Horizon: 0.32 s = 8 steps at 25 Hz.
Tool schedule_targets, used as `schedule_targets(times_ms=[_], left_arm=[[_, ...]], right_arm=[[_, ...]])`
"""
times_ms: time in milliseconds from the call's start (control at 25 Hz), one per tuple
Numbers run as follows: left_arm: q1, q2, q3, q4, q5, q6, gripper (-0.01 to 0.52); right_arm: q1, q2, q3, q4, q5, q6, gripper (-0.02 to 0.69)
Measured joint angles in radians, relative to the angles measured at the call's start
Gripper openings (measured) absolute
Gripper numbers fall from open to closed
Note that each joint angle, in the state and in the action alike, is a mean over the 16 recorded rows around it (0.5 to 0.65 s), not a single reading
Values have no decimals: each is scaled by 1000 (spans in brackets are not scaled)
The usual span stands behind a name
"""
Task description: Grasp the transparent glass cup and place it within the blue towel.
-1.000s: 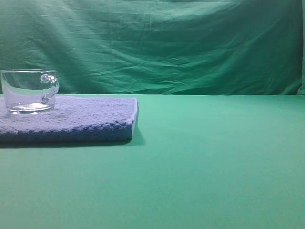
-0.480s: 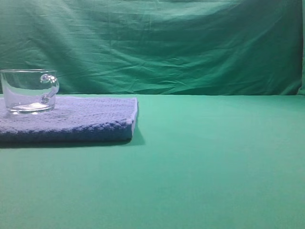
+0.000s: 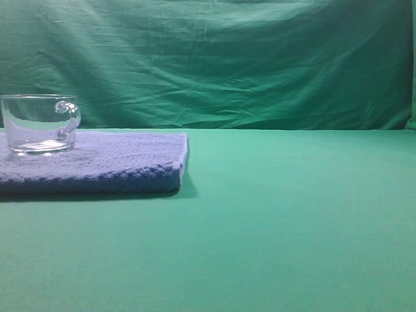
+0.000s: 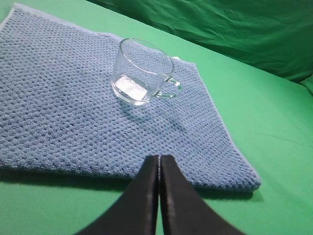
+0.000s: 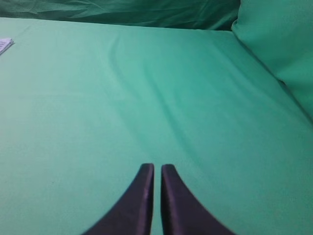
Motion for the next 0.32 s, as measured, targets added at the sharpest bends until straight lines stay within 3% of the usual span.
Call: schedule_targets(times_ms=[320], left_arm=[[0, 0, 0, 0, 0, 0, 0]], right_arm=[[0, 0, 0, -1, 0, 0, 48]])
